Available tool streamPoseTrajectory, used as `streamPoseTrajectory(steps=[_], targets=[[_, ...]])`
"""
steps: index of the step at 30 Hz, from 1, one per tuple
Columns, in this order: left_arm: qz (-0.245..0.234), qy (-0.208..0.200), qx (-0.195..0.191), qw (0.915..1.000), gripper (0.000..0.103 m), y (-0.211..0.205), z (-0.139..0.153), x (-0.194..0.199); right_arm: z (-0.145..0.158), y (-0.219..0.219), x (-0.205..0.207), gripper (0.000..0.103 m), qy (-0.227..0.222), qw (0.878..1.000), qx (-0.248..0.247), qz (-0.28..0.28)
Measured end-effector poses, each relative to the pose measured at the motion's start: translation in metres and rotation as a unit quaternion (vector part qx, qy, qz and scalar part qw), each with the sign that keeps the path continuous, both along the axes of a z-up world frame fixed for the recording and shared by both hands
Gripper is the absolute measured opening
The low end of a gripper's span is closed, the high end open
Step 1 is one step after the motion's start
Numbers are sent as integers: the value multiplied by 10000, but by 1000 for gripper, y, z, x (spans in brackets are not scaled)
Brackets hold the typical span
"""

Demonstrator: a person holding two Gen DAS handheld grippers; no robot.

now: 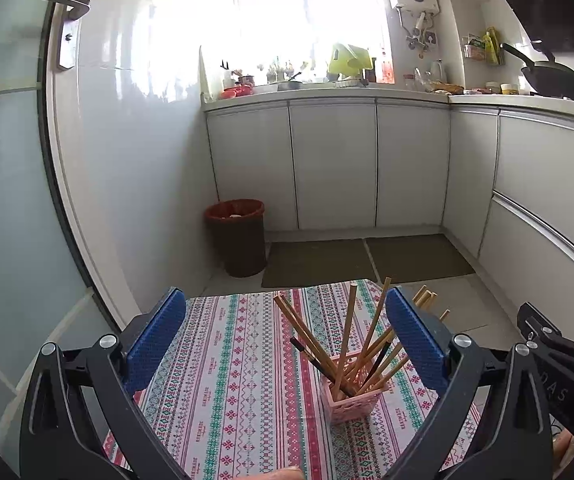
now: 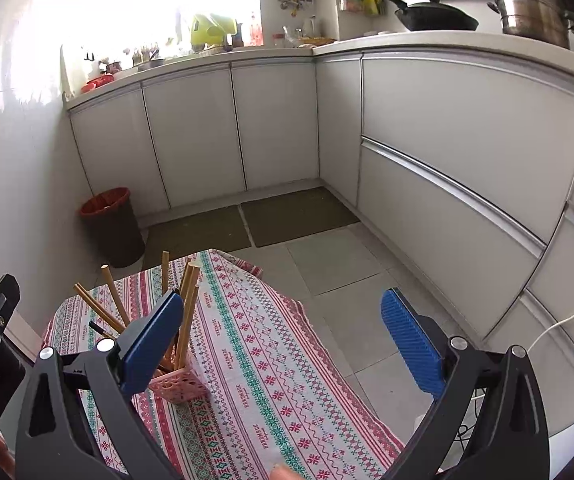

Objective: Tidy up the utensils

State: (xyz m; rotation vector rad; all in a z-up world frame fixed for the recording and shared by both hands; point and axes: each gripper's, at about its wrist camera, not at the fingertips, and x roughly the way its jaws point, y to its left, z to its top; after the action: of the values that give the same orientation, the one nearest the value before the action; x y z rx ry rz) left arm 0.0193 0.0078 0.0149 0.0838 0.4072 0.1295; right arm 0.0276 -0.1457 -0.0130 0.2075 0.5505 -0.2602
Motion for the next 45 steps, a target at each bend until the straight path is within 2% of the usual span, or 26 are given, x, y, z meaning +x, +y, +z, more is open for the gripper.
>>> streamPoseTrajectory(steps=[45], targets=[[130, 111, 29, 9998, 96, 6, -7, 11, -6, -1, 7, 96, 123, 9998, 74, 100]])
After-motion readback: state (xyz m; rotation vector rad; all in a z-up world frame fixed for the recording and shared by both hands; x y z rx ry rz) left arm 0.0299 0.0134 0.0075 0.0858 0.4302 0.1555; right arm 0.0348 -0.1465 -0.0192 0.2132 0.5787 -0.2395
